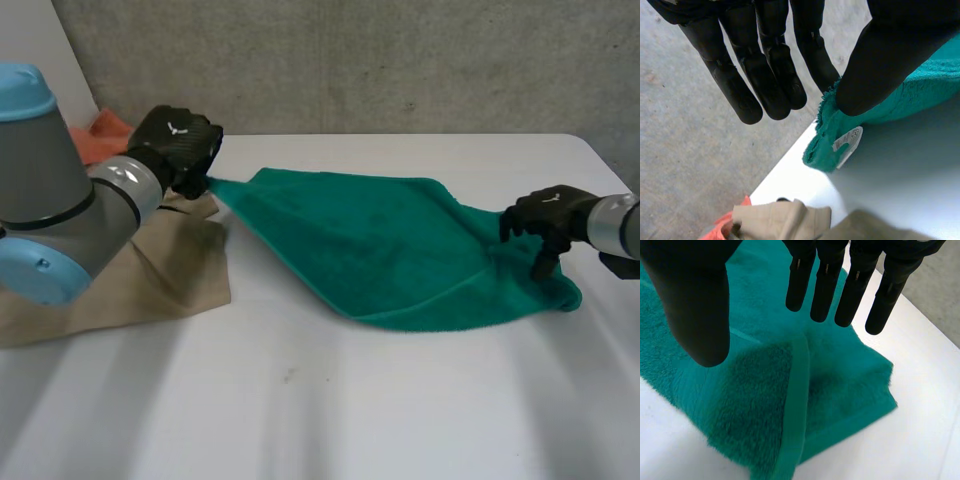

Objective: Fold the laundry.

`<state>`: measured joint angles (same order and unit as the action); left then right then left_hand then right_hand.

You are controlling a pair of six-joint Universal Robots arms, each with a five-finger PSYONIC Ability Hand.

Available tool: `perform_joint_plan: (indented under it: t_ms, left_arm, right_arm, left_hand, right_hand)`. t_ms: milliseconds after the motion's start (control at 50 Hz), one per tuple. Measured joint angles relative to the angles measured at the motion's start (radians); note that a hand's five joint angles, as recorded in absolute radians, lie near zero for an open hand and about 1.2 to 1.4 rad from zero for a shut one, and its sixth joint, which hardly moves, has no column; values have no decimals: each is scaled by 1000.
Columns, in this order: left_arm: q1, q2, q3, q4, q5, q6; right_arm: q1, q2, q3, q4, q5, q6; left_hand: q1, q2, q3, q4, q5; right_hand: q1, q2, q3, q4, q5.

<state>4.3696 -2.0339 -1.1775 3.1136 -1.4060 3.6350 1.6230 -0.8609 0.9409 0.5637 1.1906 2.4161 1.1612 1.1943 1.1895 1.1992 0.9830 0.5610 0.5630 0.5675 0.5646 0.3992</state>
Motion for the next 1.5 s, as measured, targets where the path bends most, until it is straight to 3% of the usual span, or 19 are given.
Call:
perform_joint_plan:
  t_ms: [280, 460, 520, 560, 660, 860, 960, 1040, 1160, 1240, 1360, 1500]
  left_arm:
    - [0, 32, -10, -3, 19, -34]
    - [8, 22, -5, -3, 18, -34]
    - [11, 19, -5, -3, 18, -34]
    - [13, 19, -5, -3, 17, -34]
    - [16, 21, -8, -7, 15, -35]
    - [34, 81, -70, -125, 15, 6]
    - [51, 151, -139, -309, 12, 118]
    - [74, 229, -206, -554, 15, 262]
    - [107, 305, -229, -745, 71, 390]
    - [104, 325, -193, -770, 114, 382]
    - [68, 246, -89, -687, 114, 270]
    - [13, 4, 109, -525, -4, 180]
  right_arm:
    - [80, 151, -137, -58, 32, -142]
    - [101, 236, -225, -58, 129, -334]
    - [101, 245, -228, -56, 140, -366]
    - [100, 246, -229, -56, 140, -379]
    - [95, 234, -224, -50, 129, -372]
    - [2, -8, -38, 60, 54, -341]
    - [-86, -182, 131, 113, 25, -413]
    - [-180, -286, 220, 171, -7, -454]
    - [-259, -345, 237, 223, -67, -445]
    - [-265, -356, 238, 220, -94, -416]
    - [-239, -336, 255, 86, -100, -275]
    - [-174, -252, 255, -189, -33, -69]
  left_hand:
    - [0, 0, 0, 0, 0]
    - [0, 0, 0, 0, 0]
    - [0, 0, 0, 0, 0]
    - [0, 0, 0, 0, 0]
    - [0, 0, 0, 0, 0]
    - [0, 0, 0, 0, 0]
    - [0, 0, 0, 0, 0]
    - [0, 0, 0, 0, 0]
    - [0, 0, 4, 0, 0]
    - [0, 0, 4, 0, 0]
    - [0, 2, 4, 0, 0]
    - [0, 4, 4, 0, 0]
  right_hand:
    - [-1, -1, -2, -2, -5]
    - [6, 6, 5, 4, 0]
    - [206, 210, 186, 183, 179]
    - [505, 520, 498, 500, 487]
    - [566, 613, 610, 621, 600]
    - [566, 615, 615, 629, 605]
    - [566, 615, 615, 631, 605]
    - [566, 615, 619, 631, 604]
    - [566, 615, 619, 631, 605]
    - [566, 615, 619, 631, 605]
    - [566, 615, 619, 631, 605]
    - [566, 615, 619, 632, 605]
